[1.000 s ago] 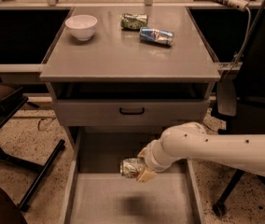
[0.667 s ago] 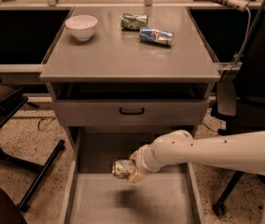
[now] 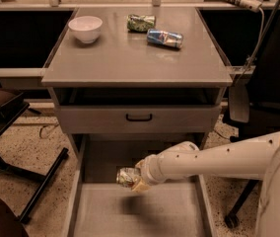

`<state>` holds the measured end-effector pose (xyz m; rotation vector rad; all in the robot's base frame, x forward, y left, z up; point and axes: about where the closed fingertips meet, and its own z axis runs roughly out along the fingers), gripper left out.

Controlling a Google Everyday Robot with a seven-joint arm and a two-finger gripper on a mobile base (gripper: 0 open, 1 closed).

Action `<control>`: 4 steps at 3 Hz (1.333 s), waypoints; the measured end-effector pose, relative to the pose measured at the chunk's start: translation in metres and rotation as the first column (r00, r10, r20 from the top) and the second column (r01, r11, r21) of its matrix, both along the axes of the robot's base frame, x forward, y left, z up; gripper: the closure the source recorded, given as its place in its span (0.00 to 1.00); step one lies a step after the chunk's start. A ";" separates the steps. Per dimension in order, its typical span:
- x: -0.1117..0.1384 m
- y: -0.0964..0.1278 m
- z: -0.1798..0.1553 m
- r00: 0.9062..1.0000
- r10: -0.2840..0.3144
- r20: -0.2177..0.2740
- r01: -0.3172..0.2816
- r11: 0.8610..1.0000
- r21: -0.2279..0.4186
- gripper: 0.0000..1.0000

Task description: Place 7up can into middle drawer

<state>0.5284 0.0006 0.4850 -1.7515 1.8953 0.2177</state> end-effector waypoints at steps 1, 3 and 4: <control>0.006 0.005 -0.032 1.000 -0.003 -0.027 0.003 1.000 -0.003 1.00; 0.013 0.010 -0.097 0.993 -0.021 -0.114 0.021 1.000 0.000 1.00; 0.013 0.009 -0.118 0.986 -0.031 -0.166 0.036 0.999 0.033 1.00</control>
Offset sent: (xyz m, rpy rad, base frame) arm 0.0233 0.0113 -0.1233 0.0114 0.1543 -0.0458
